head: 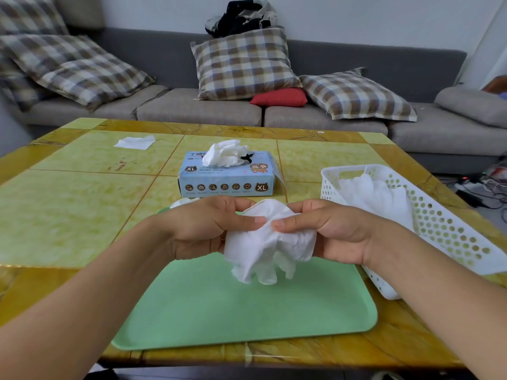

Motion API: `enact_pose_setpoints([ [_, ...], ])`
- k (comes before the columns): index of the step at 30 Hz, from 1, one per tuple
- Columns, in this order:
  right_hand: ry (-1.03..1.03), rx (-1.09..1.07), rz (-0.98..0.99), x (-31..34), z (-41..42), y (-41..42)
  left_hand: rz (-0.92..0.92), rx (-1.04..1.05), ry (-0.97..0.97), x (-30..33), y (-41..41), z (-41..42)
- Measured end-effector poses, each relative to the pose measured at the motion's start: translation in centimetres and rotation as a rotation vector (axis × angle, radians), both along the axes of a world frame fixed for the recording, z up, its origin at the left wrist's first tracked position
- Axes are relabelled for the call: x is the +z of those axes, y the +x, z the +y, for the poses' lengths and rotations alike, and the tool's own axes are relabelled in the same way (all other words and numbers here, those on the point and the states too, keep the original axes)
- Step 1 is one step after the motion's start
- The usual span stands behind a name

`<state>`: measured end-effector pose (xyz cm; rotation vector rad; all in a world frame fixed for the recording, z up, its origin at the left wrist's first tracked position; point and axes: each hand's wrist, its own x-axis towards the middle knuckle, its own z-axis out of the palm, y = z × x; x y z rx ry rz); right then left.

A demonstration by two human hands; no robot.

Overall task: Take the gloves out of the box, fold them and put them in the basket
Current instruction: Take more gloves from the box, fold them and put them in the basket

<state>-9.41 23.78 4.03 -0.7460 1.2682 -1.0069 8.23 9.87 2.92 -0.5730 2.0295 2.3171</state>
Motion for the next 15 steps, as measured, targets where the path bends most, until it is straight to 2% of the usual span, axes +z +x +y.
enact_pose_setpoints([
  [2, 0.024, 0.061, -0.069, 0.0, 0.0, -0.2, -0.011, -0.074, 0.095, 0.1, 0.2, -0.4],
  [4, 0.062, 0.09, -0.052, -0.6, -0.1, -0.3, -0.063, -0.1, 0.101, -0.3, 0.0, -0.7],
  [7, 0.129, 0.043, 0.096, -2.1, -0.5, -0.1, -0.239, 0.064, -0.066, -1.7, -0.5, -0.8],
  [9, 0.126, -0.054, 0.206, -2.8, -1.0, 0.1, -0.278, 0.198, -0.188, -2.6, -0.8, -0.7],
  [11, -0.016, -0.217, 0.258, -2.4, -1.6, 0.2, -0.134, 0.364, -0.373, -2.4, -1.3, -0.4],
  [13, -0.338, -0.389, 0.392, -0.7, -1.9, 0.2, 0.169, 0.522, -0.56, -0.6, -1.5, 0.2],
  [15, -0.715, -0.49, 0.581, 1.9, -1.6, 0.0, 0.495, 0.58, -0.751, 2.4, -0.9, 0.8],
])
